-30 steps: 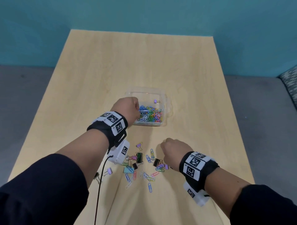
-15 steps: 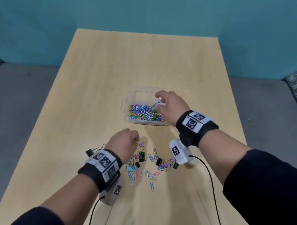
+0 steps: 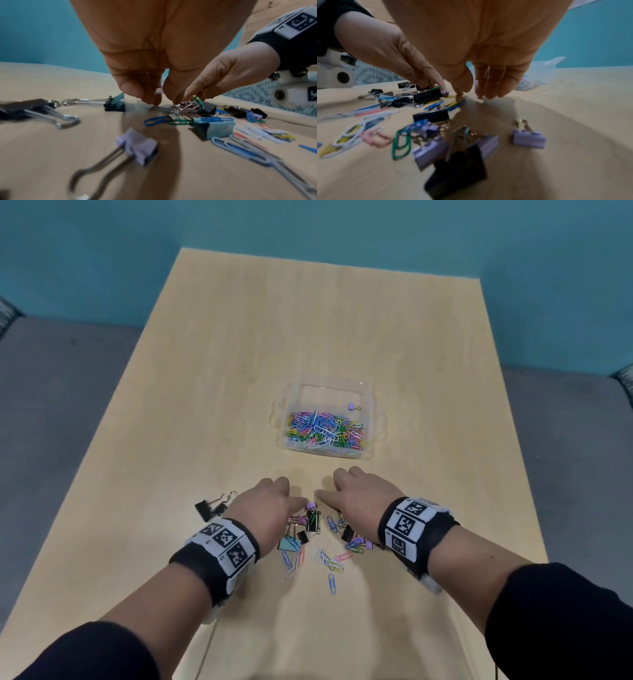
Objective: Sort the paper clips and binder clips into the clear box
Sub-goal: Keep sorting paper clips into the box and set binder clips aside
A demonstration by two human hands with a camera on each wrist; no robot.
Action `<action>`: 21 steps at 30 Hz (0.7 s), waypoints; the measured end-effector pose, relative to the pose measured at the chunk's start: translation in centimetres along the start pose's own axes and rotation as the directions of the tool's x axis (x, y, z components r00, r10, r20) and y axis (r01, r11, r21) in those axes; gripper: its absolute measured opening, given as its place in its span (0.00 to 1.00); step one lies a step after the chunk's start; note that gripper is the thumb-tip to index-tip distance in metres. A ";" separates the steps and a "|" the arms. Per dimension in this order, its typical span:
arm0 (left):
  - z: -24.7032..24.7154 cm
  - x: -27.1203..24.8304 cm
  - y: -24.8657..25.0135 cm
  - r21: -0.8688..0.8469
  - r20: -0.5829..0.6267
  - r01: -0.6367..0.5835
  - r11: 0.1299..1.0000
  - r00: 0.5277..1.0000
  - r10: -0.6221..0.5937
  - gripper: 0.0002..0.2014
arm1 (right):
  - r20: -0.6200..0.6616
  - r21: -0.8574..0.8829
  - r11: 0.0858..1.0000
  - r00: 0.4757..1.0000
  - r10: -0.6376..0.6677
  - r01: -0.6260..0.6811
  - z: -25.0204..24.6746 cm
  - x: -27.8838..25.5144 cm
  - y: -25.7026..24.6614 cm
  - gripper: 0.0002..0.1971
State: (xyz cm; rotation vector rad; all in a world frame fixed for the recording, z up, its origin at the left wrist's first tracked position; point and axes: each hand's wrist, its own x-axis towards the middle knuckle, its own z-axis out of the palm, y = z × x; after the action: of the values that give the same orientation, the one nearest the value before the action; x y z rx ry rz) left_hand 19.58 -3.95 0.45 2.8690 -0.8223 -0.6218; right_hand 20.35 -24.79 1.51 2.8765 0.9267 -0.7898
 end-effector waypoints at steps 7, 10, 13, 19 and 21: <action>0.0 -0.3 -0.1 -0.049 -0.088 -0.017 0.999 0.996 0.013 0.25 | -0.008 -0.028 0.999 0.999 -0.034 0.033 0.2 -1.4 -0.6 0.33; 0.5 -0.3 -0.1 -0.050 -0.063 -0.008 0.999 0.998 0.005 0.25 | -0.005 -0.054 0.998 0.999 -0.033 0.032 0.3 -1.4 -1.2 0.32; 0.8 -0.4 -0.3 -0.060 -0.059 0.008 0.998 0.998 -0.012 0.25 | -0.003 -0.072 0.997 1.000 -0.021 0.021 0.3 -1.4 -1.4 0.30; 0.6 -0.4 0.8 -0.028 -0.107 -0.061 0.998 0.993 0.057 0.26 | -0.026 0.034 0.998 0.998 0.062 -0.061 1.1 -2.1 -1.5 0.21; 0.6 -0.2 1.7 0.031 -0.053 -0.125 0.992 0.991 0.127 0.27 | -0.044 0.070 0.994 0.996 0.083 -0.079 1.5 -2.4 -1.5 0.20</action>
State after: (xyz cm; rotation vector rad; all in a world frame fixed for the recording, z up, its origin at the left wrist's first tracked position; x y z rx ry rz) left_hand 18.33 -5.23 0.31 2.8167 -1.0022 -0.5195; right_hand 17.12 -25.09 1.54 2.9816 0.7963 -0.7656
